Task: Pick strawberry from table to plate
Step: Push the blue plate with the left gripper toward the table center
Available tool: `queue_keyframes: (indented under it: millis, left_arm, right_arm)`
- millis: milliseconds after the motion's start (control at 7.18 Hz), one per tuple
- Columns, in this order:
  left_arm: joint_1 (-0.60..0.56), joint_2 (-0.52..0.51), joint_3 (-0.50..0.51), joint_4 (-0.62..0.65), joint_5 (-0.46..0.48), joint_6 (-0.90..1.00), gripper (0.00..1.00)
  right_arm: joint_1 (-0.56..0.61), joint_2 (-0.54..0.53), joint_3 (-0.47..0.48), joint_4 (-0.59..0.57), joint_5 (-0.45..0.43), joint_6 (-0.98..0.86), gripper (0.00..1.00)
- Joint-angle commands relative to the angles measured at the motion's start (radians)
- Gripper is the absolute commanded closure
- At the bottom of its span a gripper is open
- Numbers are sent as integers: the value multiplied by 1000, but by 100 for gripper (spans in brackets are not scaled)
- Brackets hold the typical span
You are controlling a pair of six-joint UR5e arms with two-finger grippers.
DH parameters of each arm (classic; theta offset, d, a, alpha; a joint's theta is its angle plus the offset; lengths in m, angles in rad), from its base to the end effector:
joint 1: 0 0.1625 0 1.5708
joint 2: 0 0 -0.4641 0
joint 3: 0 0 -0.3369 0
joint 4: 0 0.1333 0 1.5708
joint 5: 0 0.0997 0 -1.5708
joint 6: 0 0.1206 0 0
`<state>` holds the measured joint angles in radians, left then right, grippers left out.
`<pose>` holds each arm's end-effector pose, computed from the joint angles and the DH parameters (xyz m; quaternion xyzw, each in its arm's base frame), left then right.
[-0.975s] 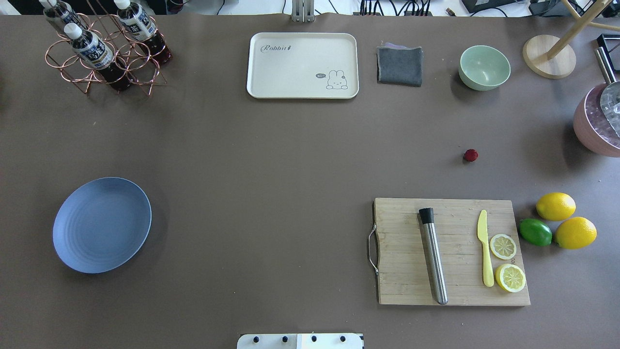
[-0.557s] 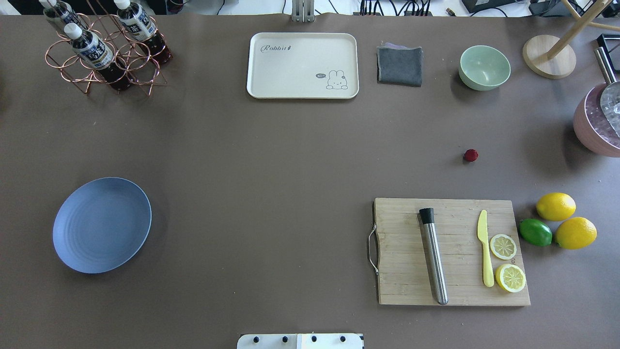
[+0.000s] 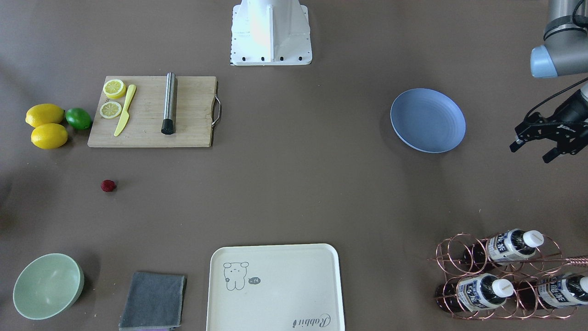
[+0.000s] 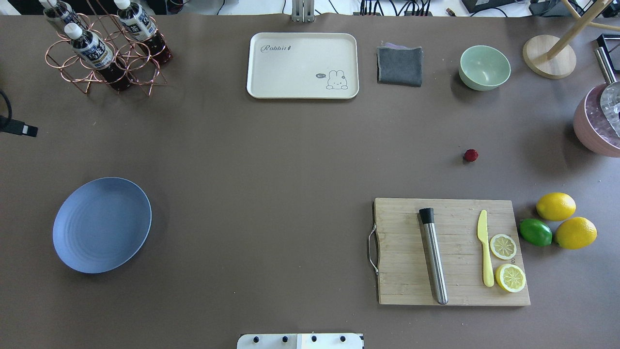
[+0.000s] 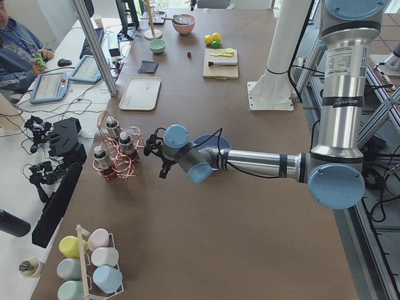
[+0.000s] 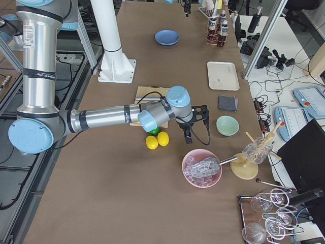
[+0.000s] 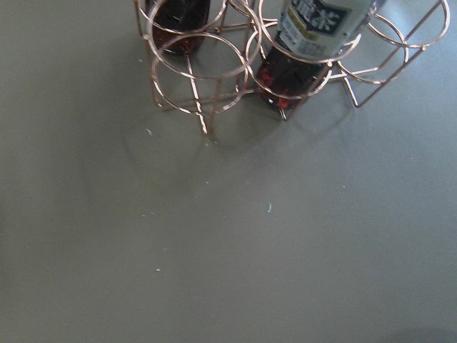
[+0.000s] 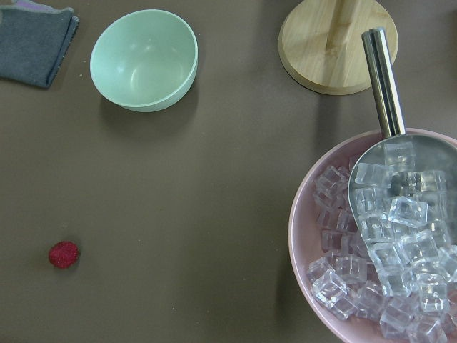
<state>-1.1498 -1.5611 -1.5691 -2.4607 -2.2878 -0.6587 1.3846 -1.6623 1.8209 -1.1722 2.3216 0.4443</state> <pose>0.1411 -0.4474 0.6117 0.1784 0.4771 0.0477 0.8592 -0.0279 -0.4237 0.5936 0.1339 -0.4145 0.0151 0.9000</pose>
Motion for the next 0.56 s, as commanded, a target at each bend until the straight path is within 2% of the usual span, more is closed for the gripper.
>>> queue_keyframes:
  millis: [0, 139, 278, 418]
  left_arm:
    - [231, 41, 52, -282, 169, -270, 2]
    - [240, 41, 119, -364, 180, -272, 2]
    - [245, 41, 148, -401, 179, -272, 3]
    - [269, 61, 150, -437, 179, -272, 8]
  right_arm:
    - [-56, -1, 17, 0, -65, 34, 0]
    - [-61, -2, 18, 0, -67, 34, 0]
    - [-61, -2, 18, 0, -67, 34, 0]
    - [-62, -4, 18, 2, -67, 34, 0]
